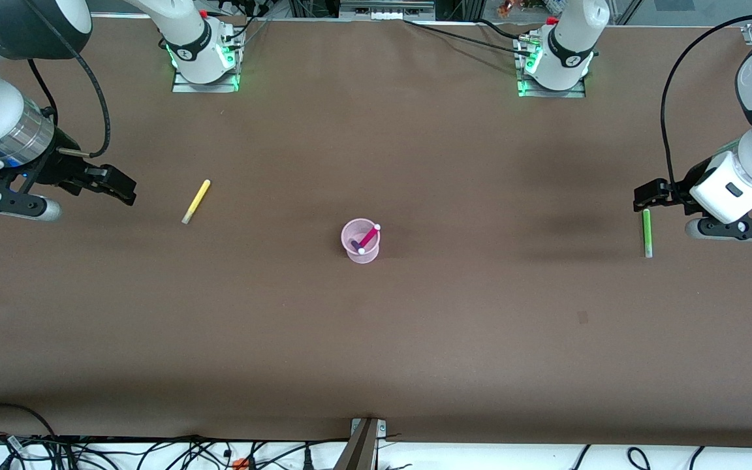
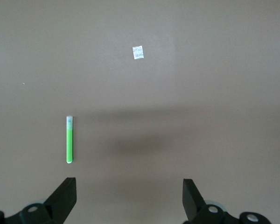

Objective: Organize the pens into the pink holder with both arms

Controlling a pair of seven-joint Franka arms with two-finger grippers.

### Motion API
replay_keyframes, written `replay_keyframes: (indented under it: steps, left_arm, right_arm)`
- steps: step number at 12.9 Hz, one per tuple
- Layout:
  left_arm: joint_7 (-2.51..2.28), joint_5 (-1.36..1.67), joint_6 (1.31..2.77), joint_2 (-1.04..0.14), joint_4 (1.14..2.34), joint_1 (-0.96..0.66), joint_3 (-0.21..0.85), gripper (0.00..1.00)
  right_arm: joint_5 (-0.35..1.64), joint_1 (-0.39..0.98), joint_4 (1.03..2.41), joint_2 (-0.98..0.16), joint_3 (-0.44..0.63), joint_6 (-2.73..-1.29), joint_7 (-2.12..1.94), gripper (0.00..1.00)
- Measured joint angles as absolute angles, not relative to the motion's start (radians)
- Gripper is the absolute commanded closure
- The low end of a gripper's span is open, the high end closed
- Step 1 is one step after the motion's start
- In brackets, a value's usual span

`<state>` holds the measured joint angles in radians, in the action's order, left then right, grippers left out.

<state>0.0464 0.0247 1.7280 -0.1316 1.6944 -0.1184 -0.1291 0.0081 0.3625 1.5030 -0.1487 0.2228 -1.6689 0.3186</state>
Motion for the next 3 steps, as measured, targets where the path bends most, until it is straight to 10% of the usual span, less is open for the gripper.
replay_keyframes:
  steps: [3]
  left_arm:
    - [0.047, 0.025, 1.722, -0.123, 1.683, -0.118, -0.129, 0.00]
  right_arm:
    - [0.008, 0.363, 1.503, -0.149, 0.223, -1.669, 0.319, 0.00]
